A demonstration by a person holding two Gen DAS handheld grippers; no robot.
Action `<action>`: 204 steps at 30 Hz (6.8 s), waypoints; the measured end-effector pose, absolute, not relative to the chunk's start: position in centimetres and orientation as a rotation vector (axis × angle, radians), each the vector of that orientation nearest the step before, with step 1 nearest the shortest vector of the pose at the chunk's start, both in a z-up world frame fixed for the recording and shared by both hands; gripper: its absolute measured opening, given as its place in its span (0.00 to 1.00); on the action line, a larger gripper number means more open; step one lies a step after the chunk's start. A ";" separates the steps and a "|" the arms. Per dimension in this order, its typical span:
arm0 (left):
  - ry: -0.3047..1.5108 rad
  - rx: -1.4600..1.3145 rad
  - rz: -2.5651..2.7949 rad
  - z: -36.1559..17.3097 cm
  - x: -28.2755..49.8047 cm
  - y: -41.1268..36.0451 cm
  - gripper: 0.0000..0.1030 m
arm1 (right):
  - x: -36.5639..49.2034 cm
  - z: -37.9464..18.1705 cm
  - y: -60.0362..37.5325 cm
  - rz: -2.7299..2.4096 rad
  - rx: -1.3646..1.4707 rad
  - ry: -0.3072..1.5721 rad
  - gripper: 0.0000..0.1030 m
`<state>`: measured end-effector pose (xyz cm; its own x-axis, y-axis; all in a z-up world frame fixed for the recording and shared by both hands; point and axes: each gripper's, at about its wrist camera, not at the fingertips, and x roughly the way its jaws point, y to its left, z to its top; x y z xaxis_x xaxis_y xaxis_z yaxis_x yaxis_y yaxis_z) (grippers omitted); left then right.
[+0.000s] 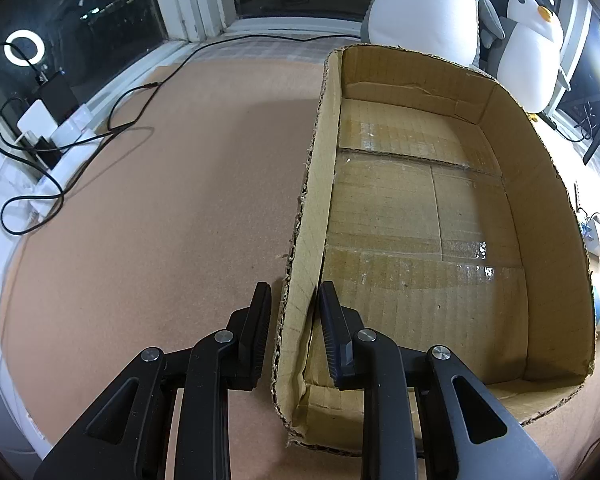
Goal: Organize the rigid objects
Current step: 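Rest the left tool on the box wall while the right tool approaches the AQUA bottle, then grasp the white AQUA sunscreen bottle with the right tool and lift it, then carry the bottle over the box and release it with the right tool, then move the right tool to the blue round tape measure and grasp it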
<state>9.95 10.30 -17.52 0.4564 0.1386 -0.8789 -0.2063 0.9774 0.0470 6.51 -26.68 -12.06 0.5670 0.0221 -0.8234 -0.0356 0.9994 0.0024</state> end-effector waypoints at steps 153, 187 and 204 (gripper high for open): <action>1.048 -0.005 0.218 -17.5 9.8 9.0 0.20 | 13.0 -7.2 -19.6 0.237 0.010 0.963 0.62; 1.052 -0.005 0.235 -17.5 10.0 8.9 0.20 | 15.8 -17.0 -33.9 -0.056 0.101 1.124 0.61; 1.052 -0.005 0.235 -17.5 10.1 8.8 0.20 | 16.5 -17.0 -33.0 -0.046 0.024 1.144 0.45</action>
